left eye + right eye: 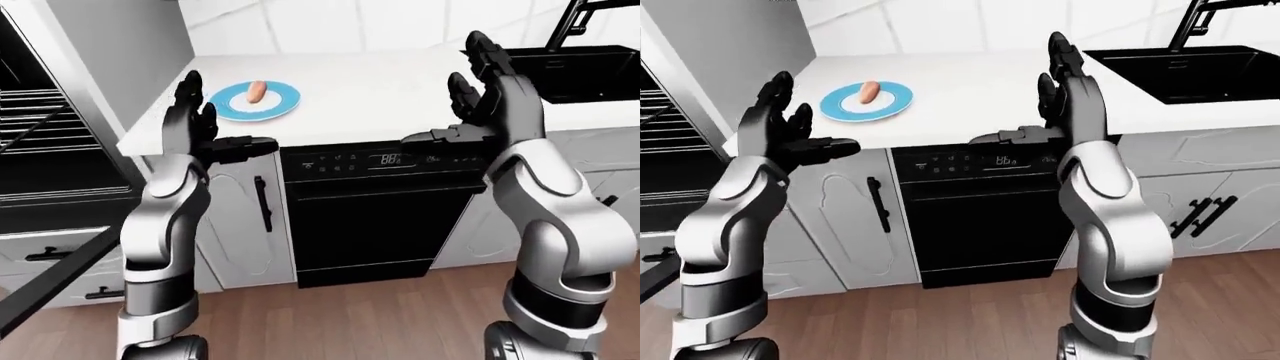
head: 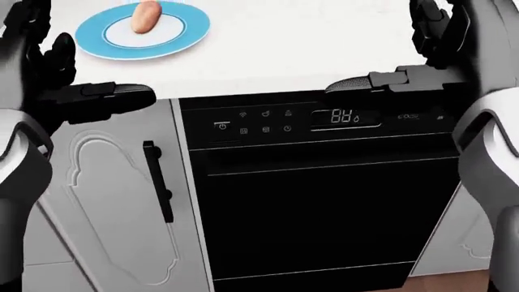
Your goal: Place the sweet potato on the top rack of the oven.
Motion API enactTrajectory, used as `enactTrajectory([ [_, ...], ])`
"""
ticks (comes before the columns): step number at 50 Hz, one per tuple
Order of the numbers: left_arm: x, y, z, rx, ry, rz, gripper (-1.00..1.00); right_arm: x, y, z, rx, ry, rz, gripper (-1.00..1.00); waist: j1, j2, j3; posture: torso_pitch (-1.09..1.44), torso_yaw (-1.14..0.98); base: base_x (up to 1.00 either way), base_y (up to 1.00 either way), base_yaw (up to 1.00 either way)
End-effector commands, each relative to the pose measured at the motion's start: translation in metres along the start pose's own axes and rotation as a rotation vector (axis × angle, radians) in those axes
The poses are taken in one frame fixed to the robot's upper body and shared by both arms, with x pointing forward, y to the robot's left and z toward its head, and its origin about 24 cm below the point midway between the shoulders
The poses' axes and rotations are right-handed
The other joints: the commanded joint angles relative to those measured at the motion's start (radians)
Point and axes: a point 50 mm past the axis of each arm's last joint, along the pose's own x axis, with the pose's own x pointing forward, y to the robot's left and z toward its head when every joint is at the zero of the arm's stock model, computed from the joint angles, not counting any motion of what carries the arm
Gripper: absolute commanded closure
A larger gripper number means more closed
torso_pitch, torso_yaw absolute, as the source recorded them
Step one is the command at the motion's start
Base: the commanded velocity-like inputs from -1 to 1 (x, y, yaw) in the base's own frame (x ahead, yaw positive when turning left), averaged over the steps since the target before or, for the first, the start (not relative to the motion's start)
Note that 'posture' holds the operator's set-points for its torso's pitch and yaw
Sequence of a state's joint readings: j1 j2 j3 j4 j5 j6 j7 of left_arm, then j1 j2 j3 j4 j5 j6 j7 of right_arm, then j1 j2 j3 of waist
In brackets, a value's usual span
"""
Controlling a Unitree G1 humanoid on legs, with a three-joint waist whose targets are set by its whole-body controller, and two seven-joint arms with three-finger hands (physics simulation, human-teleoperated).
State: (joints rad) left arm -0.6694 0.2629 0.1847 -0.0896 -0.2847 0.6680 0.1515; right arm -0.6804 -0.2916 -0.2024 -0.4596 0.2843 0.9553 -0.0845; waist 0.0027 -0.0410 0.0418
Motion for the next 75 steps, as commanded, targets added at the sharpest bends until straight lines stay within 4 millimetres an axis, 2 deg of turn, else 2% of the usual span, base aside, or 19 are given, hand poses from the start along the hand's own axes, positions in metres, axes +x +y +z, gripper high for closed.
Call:
enactTrajectory([
  [1,0.0,0.002,0.02,0.003,-0.09,0.002,-1.0,-0.001,0.001,0.014,-0.007,-0.07,0.003,-1.0,0.007,-0.022,-0.023,0.0,0.0,0.2,0.2,0.0],
  [8,-0.001,0.002,0.021,0.003,-0.09,0.005,-1.0,-0.002,0.002,0.018,-0.007,-0.076,0.005,-1.0,-0.009,0.032,-0.02,0.0,0.0,0.2,0.19,0.0],
  [12,-0.001,0.002,0.021,0.002,-0.091,0.006,-1.0,-0.002,0.001,0.017,-0.006,-0.077,0.004,-1.0,-0.018,0.142,-0.044,0.0,0.0,0.2,0.19,0.0],
  [13,-0.001,0.002,0.021,0.003,-0.091,0.005,-1.0,-0.002,0.001,0.018,-0.007,-0.078,0.004,-1.0,-0.008,0.103,-0.035,0.0,0.0,0.2,0.2,0.0],
  [22,0.0,0.002,0.021,0.003,-0.091,0.004,-1.0,-0.002,0.001,0.018,-0.008,-0.078,0.002,-1.0,0.005,0.042,-0.023,0.0,0.0,0.2,0.19,0.0],
  [26,-0.001,0.002,0.021,0.004,-0.091,0.005,-1.0,-0.002,0.0,0.018,-0.007,-0.08,0.002,-1.0,0.013,-0.041,-0.039,0.0,0.0,0.21,0.19,0.0],
  [27,-0.001,0.002,0.021,0.003,-0.091,0.004,-1.0,-0.002,0.001,0.019,-0.007,-0.08,0.003,-1.0,0.003,0.002,-0.028,0.0,0.0,0.2,0.19,0.0],
  [29,-0.001,0.002,0.021,0.004,-0.091,0.004,-1.0,-0.002,0.0,0.019,-0.006,-0.081,0.003,-1.0,0.003,-0.021,-0.028,0.0,0.0,0.21,0.2,0.0],
  [35,-0.001,0.002,0.021,0.003,-0.092,0.003,-1.0,-0.003,0.0,0.021,-0.006,-0.084,0.002,-1.0,-0.01,0.03,-0.018,0.0,0.0,0.2,0.19,0.0],
  [39,-0.001,0.002,0.022,0.002,-0.094,0.003,-1.0,-0.003,0.0,0.021,-0.006,-0.085,0.003,-1.0,-0.018,0.143,-0.044,0.0,0.0,0.2,0.16,0.0],
  [40,-0.001,0.002,0.022,0.001,-0.093,0.002,-1.0,-0.003,0.0,0.021,-0.006,-0.086,0.003,-1.0,-0.01,0.103,-0.033,0.0,0.0,0.2,0.13,0.0],
  [42,-0.001,0.001,0.021,0.003,-0.092,0.002,-1.0,-0.003,0.0,0.021,-0.006,-0.086,0.001,-1.0,-0.007,0.116,-0.028,0.0,0.0,0.19,0.09,0.0],
  [51,-0.001,0.002,0.022,0.002,-0.093,0.004,-1.0,-0.003,0.0,0.022,-0.004,-0.09,0.003,-1.0,0.009,0.039,-0.028,0.0,0.0,0.18,0.05,0.0],
  [55,-0.001,0.001,0.022,0.003,-0.094,0.003,-1.0,-0.003,-0.001,0.022,-0.004,-0.09,0.002,-1.0,0.017,-0.048,-0.045,0.0,0.0,0.18,0.04,0.0],
  [56,-0.001,0.001,0.022,0.003,-0.093,0.004,-1.0,-0.003,-0.001,0.022,-0.004,-0.091,0.001,-1.0,0.007,0.002,-0.032,0.0,0.0,0.18,0.04,0.0],
  [58,-0.001,0.002,0.022,0.004,-0.093,0.004,-1.0,-0.003,-0.001,0.022,-0.005,-0.094,-0.002,-1.0,0.006,-0.022,-0.03,0.0,0.0,0.18,0.04,0.0],
  [65,-0.001,0.003,0.024,0.002,-0.099,0.006,-1.0,-0.004,0.0,0.023,-0.006,-0.096,-0.001,-1.0,-0.007,0.047,-0.018,0.0,0.0,0.18,0.04,0.0],
  [68,-0.001,0.003,0.024,0.001,-0.099,0.007,-1.0,-0.004,0.0,0.023,-0.006,-0.095,0.0,-1.0,-0.015,0.129,-0.038,0.0,0.0,0.18,0.04,0.0],
  [75,-0.001,0.003,0.024,0.001,-0.099,0.007,-1.0,-0.004,-0.001,0.023,-0.008,-0.096,-0.003,-1.0,0.003,0.076,-0.03,0.0,0.0,0.18,0.04,0.0],
])
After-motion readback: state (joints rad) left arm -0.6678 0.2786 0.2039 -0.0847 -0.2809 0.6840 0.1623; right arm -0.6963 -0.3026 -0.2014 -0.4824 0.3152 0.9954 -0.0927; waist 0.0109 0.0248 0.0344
